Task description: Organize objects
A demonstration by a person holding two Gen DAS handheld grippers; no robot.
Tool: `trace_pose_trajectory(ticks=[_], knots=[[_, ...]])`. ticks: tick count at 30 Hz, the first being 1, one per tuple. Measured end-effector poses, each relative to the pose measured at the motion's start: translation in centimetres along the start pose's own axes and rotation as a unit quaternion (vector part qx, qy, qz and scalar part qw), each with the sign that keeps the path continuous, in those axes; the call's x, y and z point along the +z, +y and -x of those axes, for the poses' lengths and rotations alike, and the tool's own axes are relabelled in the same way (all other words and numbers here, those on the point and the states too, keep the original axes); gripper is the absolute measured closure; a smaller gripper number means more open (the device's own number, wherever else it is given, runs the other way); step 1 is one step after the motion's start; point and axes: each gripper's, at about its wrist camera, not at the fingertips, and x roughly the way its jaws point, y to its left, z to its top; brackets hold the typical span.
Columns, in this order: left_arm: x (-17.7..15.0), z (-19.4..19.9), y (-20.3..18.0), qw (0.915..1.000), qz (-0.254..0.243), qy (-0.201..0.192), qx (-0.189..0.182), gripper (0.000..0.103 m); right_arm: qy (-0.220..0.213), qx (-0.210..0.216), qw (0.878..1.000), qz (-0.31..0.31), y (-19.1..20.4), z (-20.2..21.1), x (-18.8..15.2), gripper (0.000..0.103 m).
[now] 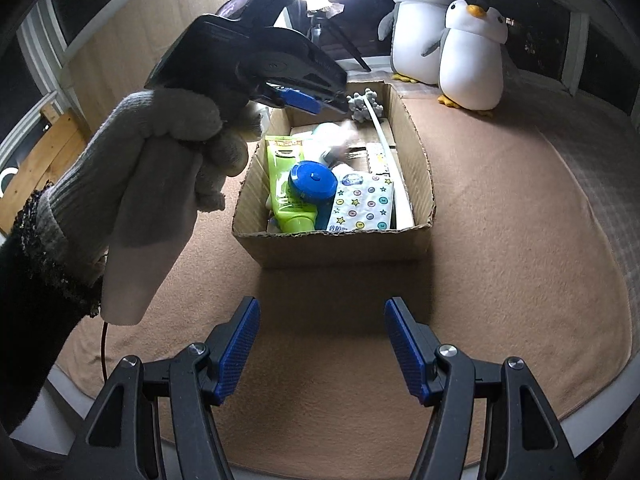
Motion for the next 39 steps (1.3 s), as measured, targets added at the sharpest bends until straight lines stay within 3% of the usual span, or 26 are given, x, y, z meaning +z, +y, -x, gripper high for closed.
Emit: trace_pose_trajectory(ticks=[9, 17, 19, 27, 39], knots=[[-0.7, 2.7, 1.9, 0.9999, 0.009, -0.013, 0.005, 0.048, -0.001, 0.003, 1.000, 0.007, 1.7, -0.1, 0.2, 0.042], [-3.5, 7.0, 6.7, 0.9988, 0.036, -0.029, 0.018, 0.032, -0.001, 0.003, 1.000, 0.014, 4.1, -0.6, 0.5, 0.042], [-4.7, 8.4, 8.1, 0.9982, 0.041, -0.036, 0.024, 0.025, -0.002, 0.001, 1.000, 0.017, 4.8, -0.7, 0.7, 0.042], [-11.0, 14.0, 13.4, 0.9946, 0.057, -0.049, 0.072, 0.013, -0.014, -0.004, 0.999, 0.036, 8.7, -1.2, 1.7, 0.041], [-20.4, 21.0, 19.4, 0.9839, 0.110, -0.052, 0.131, 0.010, -0.033, 0.009, 0.997, 0.070, 14.9, -1.9, 2.8, 0.039]])
